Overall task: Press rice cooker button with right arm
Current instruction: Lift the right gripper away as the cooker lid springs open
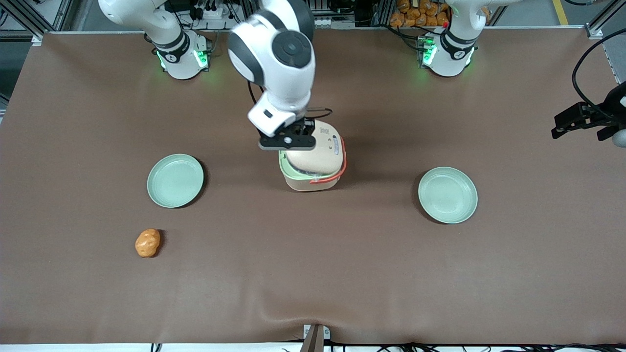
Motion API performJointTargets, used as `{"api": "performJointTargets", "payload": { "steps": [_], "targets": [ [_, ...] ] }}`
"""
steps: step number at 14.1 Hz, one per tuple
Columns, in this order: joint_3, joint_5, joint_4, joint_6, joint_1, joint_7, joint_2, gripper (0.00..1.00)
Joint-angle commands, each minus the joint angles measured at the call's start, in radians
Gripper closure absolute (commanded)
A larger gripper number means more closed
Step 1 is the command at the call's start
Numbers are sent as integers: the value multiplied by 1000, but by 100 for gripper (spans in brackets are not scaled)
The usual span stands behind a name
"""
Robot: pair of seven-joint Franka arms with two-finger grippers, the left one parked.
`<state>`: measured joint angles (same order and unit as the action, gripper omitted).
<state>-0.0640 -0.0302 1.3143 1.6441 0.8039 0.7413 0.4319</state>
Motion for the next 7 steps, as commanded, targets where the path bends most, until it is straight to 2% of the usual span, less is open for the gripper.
{"api": "performJointTargets", "payload": {
  "steps": [1, 3, 7],
  "targets": [
    [10, 53, -69, -98, -84, 1, -47, 1],
    [10, 58, -69, -142, -138, -55, -103, 0],
    [6, 50, -69, -304, -288, -293, -217, 0]
  ]
}}
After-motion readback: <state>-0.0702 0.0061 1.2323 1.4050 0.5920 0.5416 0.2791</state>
